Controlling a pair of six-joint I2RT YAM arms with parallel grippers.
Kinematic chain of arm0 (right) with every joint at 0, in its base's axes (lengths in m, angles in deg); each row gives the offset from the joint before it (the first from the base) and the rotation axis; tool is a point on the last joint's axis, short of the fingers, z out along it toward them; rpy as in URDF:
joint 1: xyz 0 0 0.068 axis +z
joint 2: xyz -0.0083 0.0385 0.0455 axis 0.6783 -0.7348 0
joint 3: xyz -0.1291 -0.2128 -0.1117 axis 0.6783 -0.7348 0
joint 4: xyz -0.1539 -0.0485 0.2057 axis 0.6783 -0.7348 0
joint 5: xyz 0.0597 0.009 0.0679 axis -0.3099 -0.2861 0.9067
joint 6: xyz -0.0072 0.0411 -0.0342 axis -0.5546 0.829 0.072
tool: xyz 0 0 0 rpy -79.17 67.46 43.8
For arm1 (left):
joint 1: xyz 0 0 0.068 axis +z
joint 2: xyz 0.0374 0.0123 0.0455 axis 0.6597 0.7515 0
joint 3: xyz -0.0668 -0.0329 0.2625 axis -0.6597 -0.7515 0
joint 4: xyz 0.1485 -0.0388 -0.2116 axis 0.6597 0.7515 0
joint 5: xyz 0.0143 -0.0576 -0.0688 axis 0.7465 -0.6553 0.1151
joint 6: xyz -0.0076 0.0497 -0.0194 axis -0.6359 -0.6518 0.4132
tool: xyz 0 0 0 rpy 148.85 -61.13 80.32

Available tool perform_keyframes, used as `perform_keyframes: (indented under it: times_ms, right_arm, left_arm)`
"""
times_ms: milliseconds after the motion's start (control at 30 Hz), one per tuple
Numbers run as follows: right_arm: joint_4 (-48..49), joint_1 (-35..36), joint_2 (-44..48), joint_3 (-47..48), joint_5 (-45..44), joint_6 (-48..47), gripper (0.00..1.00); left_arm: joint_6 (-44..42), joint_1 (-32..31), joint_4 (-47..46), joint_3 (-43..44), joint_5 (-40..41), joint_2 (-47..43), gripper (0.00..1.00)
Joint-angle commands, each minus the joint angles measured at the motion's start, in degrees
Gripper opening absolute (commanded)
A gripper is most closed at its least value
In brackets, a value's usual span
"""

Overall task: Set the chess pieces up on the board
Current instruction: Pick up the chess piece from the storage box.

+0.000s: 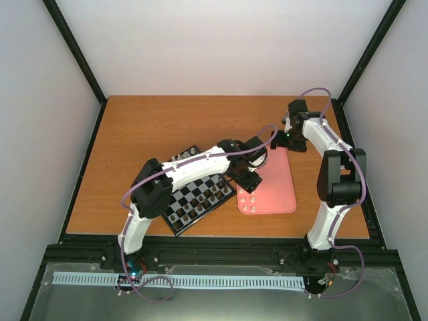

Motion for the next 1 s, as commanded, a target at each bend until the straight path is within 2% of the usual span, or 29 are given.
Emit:
perform_keyframes:
  times_ms: [0, 200, 300, 400, 500, 600, 733, 967]
  right_arm:
    - [0.40, 0.24, 2.59, -0.66, -0.19, -0.53, 0.92]
    - [0.58, 0.27, 2.34, -0.65, -0.25, -0.57, 0.92]
    - [0.58, 0.24, 2.07, -0.56, -0.43, -0.57, 0.92]
    - [0.58, 0.24, 1.85, -0.40, -0.33, -0.65, 0.92]
    - [0.60, 0.21, 1.41, -0.17, -0.19, -0.66, 0.92]
    - [0.52, 0.24, 1.10, -0.01, -0.08, -0.68, 0.92]
    - [0.58, 0.24, 0.87, 0.16, 0.14, -0.74, 0.92]
    - [0.36, 0.24, 0.56, 0.30, 0.16, -0.85, 0.92]
  left_arm:
    - [-1.11, -0.61, -1.08, 6.91, -0.37, 3.49, 0.78]
    - [-1.57, -0.57, -1.57, 11.74, 1.13, 8.10, 0.67]
    - [-1.56, -0.59, -1.80, 13.79, 0.97, 10.33, 0.57]
    - [-1.33, -0.60, -1.66, 15.07, 1.71, 11.83, 0.56]
    - [-1.41, -0.50, -1.97, 15.32, 3.01, 12.64, 0.54]
    - [-1.44, -0.36, -1.68, 15.47, 3.66, 13.30, 0.47]
    - [-1.25, -0.01, -2.16, 15.06, 4.00, 13.76, 0.45]
    - [-0.87, 0.97, -2.92, 13.89, 4.58, 14.45, 0.31]
